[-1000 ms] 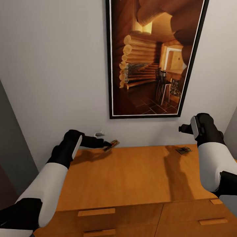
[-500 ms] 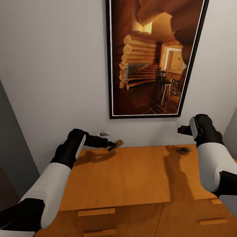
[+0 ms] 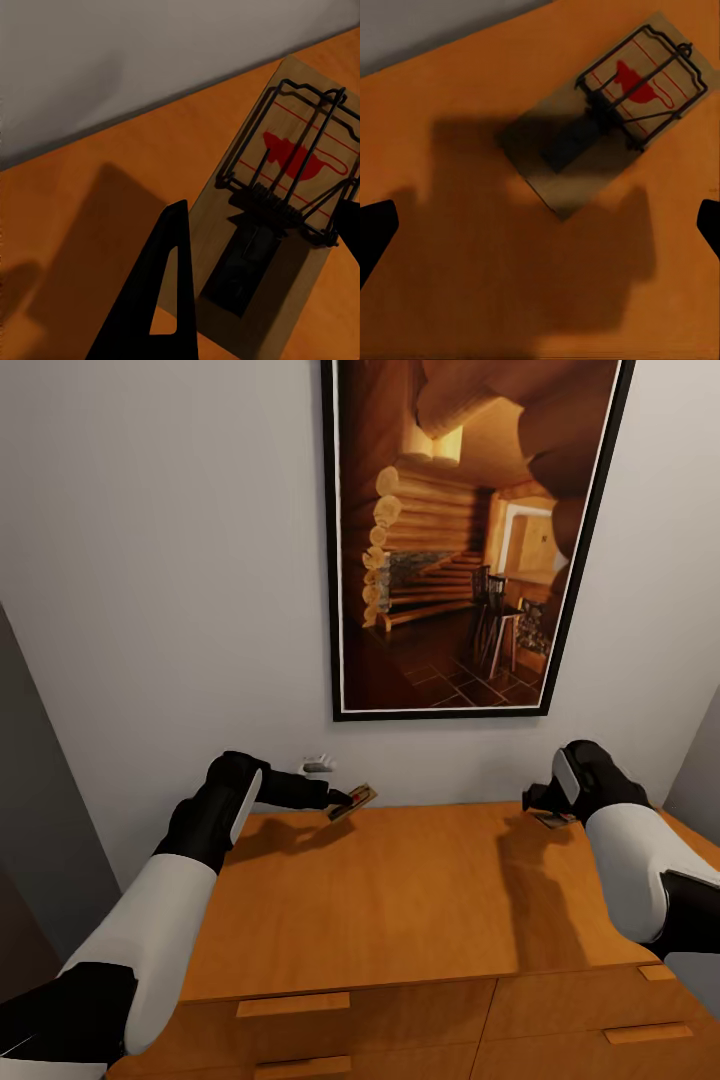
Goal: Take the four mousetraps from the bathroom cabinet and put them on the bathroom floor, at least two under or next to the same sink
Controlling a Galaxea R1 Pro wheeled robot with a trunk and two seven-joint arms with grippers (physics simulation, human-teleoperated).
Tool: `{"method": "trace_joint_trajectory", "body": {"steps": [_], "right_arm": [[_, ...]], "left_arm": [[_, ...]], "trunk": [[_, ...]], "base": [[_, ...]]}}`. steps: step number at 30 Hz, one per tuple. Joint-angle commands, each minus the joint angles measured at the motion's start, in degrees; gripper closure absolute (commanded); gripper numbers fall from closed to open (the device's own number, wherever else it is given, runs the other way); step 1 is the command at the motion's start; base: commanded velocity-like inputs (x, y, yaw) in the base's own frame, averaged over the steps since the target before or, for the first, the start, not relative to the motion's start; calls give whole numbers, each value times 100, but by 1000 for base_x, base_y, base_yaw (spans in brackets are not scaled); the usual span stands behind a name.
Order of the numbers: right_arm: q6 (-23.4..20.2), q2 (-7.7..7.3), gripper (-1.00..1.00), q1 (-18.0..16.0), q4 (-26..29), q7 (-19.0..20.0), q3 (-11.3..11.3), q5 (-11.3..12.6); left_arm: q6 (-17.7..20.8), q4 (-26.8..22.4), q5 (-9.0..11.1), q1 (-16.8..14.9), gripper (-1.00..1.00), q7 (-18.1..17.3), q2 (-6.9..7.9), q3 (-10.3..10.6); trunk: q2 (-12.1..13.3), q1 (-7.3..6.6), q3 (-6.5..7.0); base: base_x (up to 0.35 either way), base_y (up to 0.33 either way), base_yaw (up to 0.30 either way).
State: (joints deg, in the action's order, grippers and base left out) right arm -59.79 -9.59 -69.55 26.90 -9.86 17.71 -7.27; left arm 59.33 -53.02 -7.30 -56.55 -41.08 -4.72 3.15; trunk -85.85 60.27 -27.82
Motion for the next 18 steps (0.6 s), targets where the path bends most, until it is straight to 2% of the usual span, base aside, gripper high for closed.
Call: {"method": "trace_joint_trajectory", "body": {"steps": [1, 18], "right_arm": [[-21, 6, -100, -6, -9, 22, 36, -57], [-21, -4, -100, -6, -62, 10, 48, -47]], "left_arm": [[14, -2, -60, -5, 100, -49, -2, -4], [0, -5, -61, -5, 100, -41, -2, 4]], "trunk": [[-4, 0, -7], [-4, 0, -7]], "base": [[0, 0, 0], [0, 0, 0]]}}
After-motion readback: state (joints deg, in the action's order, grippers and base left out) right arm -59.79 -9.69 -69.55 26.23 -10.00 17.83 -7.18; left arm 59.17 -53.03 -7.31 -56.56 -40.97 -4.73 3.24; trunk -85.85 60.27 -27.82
